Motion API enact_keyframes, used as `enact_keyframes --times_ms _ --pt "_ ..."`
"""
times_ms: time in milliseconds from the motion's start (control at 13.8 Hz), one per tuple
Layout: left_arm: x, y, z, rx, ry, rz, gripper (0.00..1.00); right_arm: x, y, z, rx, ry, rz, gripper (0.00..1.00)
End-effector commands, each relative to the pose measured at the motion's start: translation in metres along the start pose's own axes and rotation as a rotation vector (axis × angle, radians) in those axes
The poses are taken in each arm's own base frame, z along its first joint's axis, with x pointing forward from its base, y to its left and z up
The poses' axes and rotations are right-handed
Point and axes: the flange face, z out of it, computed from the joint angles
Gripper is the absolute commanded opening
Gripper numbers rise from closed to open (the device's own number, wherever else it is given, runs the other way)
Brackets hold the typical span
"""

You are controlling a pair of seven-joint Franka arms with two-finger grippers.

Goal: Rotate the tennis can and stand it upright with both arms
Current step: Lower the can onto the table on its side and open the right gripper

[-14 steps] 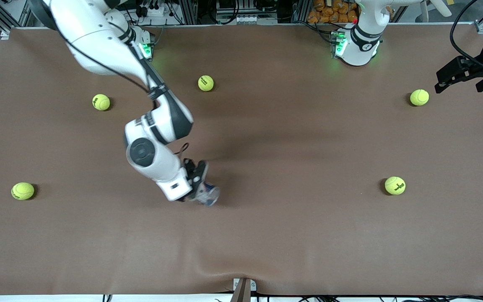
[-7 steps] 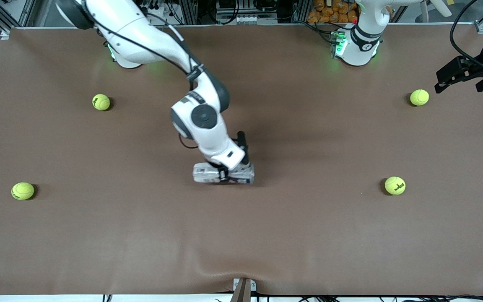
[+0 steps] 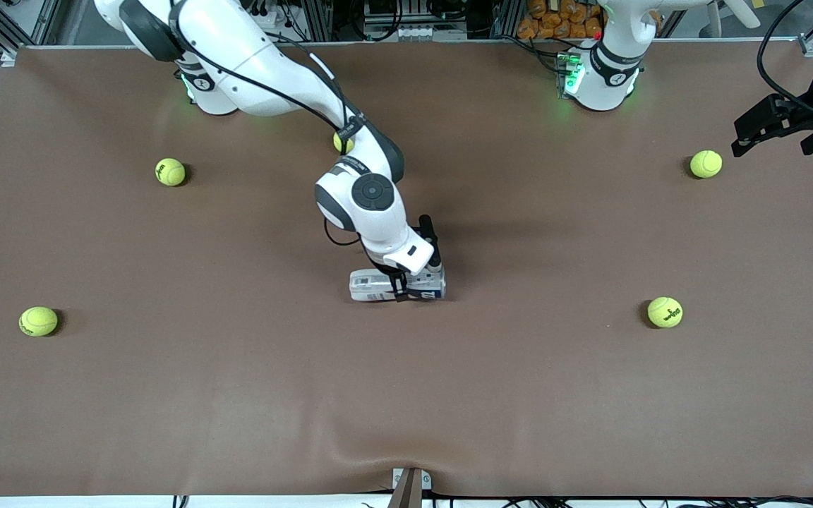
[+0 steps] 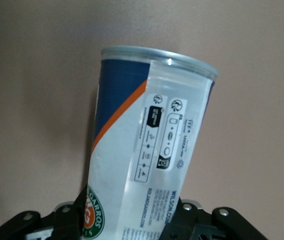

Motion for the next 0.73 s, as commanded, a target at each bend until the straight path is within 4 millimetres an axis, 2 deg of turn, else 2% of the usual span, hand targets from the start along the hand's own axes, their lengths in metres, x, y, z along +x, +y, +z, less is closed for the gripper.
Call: enact_keyframes --times_ms 0,73,291,436,509,655 --pt "0.002 -0.001 -0.003 -0.01 -0.011 0.028 1.0 0.016 -0.004 0.005 -0.046 -0.039 0.006 0.79" --pt "0.002 -0.001 -0.002 -0.01 -0.012 0.036 1.0 0.016 -0.004 0.005 -0.052 -0.048 0.001 1.0" --pt "0.006 -0.002 0.004 -0.01 -0.023 0.055 1.0 0.005 0.007 -0.002 -0.061 -0.05 0.005 1.0" --pt "0.006 -0.002 0.005 -0.01 -0.025 0.055 1.0 0.004 0.013 -0.021 -0.071 -0.044 0.017 1.0" --pt "0.006 -0.002 0.004 -0.008 -0.023 0.054 1.0 0.006 0.017 -0.038 -0.083 -0.035 0.023 1.0" --pt "0.008 -0.002 0.006 -0.01 -0.028 0.056 1.0 0.007 0.02 -0.059 -0.07 -0.042 0.038 1.0"
